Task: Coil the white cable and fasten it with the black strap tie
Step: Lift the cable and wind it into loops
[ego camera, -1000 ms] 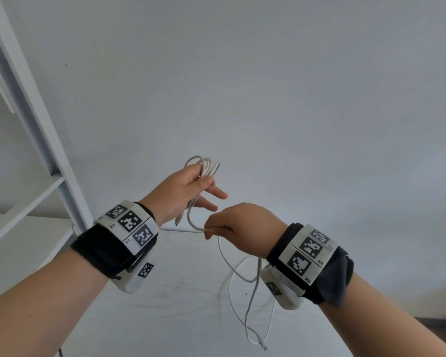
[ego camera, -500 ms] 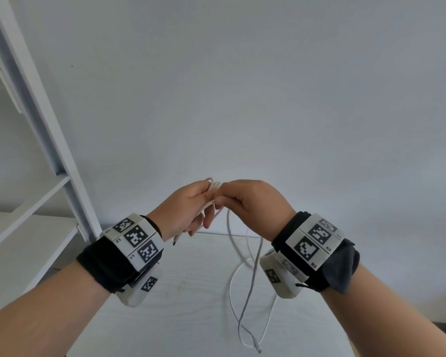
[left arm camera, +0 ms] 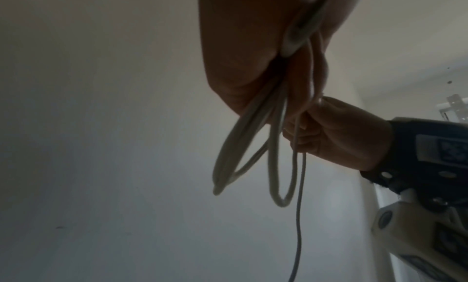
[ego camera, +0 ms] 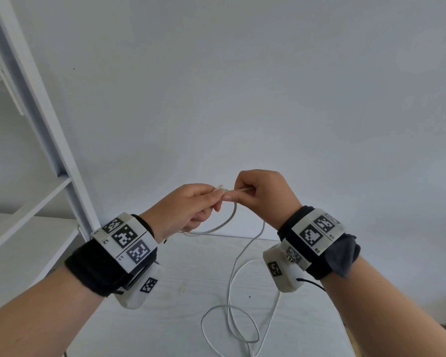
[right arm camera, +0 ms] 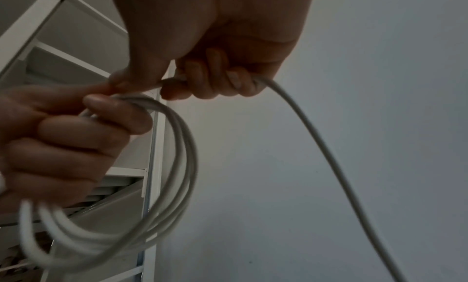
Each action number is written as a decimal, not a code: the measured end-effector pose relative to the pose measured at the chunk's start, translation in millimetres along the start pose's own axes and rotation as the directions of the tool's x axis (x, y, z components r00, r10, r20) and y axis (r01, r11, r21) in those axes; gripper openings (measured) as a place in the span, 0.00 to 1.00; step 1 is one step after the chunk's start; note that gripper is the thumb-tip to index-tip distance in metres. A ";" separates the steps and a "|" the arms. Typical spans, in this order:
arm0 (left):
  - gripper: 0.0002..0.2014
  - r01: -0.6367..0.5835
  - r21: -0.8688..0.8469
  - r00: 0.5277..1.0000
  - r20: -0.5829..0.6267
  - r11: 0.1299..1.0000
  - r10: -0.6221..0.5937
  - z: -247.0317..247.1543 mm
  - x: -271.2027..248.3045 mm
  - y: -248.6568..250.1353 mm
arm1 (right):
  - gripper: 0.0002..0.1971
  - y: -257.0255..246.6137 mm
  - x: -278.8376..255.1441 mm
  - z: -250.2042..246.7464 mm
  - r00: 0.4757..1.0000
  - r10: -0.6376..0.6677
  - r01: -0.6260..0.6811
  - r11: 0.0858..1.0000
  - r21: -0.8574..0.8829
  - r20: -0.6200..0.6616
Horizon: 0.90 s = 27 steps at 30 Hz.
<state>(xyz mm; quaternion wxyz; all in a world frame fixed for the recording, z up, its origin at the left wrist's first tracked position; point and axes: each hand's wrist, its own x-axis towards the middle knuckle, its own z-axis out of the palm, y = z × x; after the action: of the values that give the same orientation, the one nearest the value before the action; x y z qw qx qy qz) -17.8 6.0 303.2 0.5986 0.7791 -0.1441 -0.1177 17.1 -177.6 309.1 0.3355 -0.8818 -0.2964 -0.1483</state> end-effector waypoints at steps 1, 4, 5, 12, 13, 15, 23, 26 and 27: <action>0.18 0.010 -0.008 1.000 0.015 1.000 -0.010 -0.9 -0.5 1.0 | 0.20 1.0 0.4 -0.7 1.000 -0.005 0.005 1.000 0.008 -0.003; 0.18 0.033 -0.081 0.998 0.062 0.996 -0.028 -7.7 -2.5 2.0 | 0.20 5.3 1.8 -4.9 1.000 0.003 -0.003 0.999 0.037 -0.020; 0.19 0.031 -0.116 0.996 0.081 0.993 -0.021 -10.7 -3.5 1.5 | 0.21 6.9 1.8 -6.8 0.999 0.010 -0.008 0.999 0.048 -0.030; 0.18 0.003 -0.530 0.979 0.175 0.848 0.106 -35.3 -11.0 0.7 | 0.25 26.6 3.0 -13.5 0.986 0.087 -0.066 0.987 0.146 -0.143; 0.17 0.023 -0.610 0.971 0.201 0.792 0.127 -41.6 -11.0 1.4 | 0.25 33.3 2.5 -13.7 0.980 0.125 -0.098 0.981 0.164 -0.157; 0.16 0.108 -0.759 0.924 0.315 0.642 0.218 -53.8 -9.1 2.3 | 0.23 46.4 -1.2 -13.2 0.966 0.199 -0.169 0.968 0.186 -0.163; 0.23 0.168 -0.923 0.866 0.306 0.345 0.395 -79.8 -5.3 10.2 | 0.16 79.0 -22.3 4.3 0.940 0.327 -0.305 0.933 0.191 -0.095; 0.23 0.148 -0.924 0.902 0.273 0.353 0.335 -85.6 -6.7 14.5 | 0.13 82.1 -28.6 8.8 0.942 0.330 -0.309 0.924 0.227 -0.061; 0.23 0.143 -0.925 0.910 0.262 0.352 0.321 -86.5 -7.5 15.5 | 0.12 82.7 -30.1 9.5 0.942 0.333 -0.311 0.918 0.246 -0.051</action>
<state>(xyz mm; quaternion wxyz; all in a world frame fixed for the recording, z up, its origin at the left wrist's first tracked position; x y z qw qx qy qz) 4.7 82.8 340.4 0.8952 0.2491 -0.2140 -0.3013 45.7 -233.5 246.7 0.4702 -0.8650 -0.1469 -0.0954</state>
